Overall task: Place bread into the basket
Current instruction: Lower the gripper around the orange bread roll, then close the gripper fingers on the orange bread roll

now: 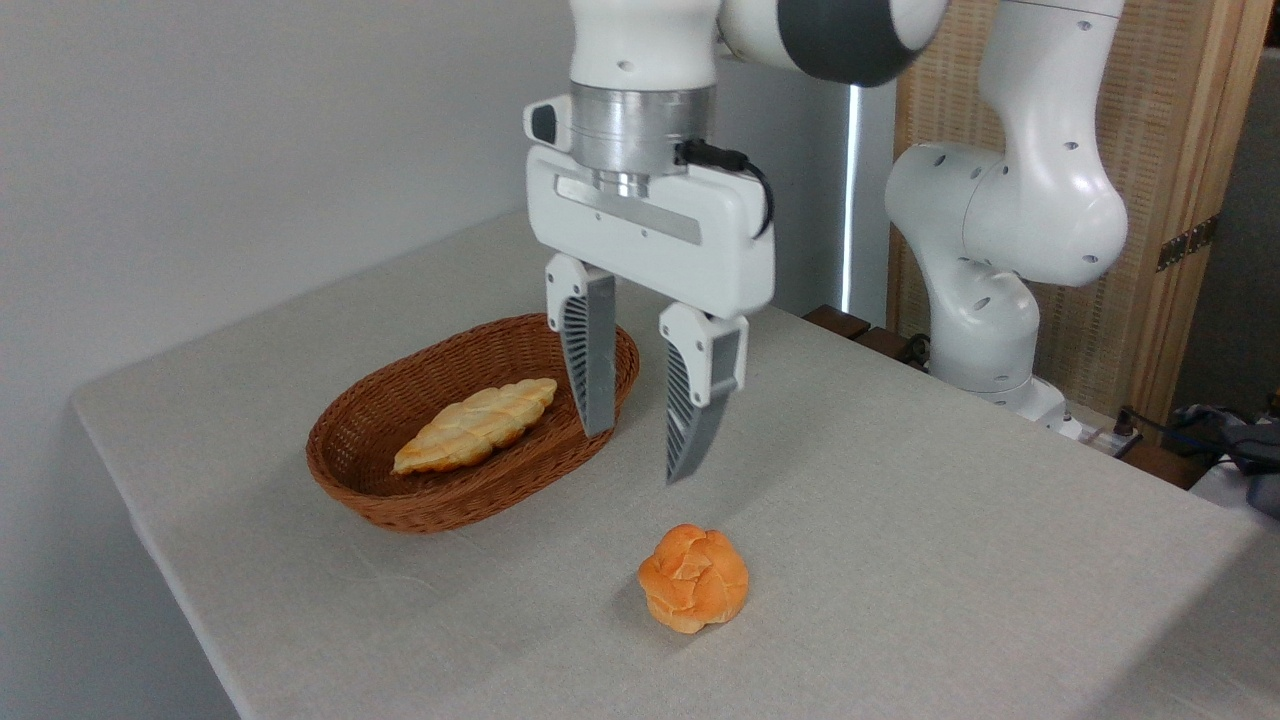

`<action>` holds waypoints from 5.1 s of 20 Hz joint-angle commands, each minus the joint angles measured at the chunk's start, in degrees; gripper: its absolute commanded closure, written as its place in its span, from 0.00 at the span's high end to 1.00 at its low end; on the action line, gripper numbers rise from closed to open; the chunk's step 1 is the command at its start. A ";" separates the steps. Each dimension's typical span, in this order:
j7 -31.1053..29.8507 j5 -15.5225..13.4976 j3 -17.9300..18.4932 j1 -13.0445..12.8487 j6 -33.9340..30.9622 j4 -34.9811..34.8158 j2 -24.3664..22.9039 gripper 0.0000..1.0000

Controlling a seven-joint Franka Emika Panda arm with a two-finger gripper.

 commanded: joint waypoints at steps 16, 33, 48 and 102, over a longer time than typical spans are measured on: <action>10.58 0.63 1.21 -2.89 10.97 -9.76 3.16 1.00; 10.58 0.63 1.21 -3.16 9.57 -10.11 3.60 1.00; 13.38 2.11 1.21 -2.98 9.22 -10.20 4.57 1.00; 15.94 13.20 1.13 -3.60 9.83 -11.69 7.38 0.43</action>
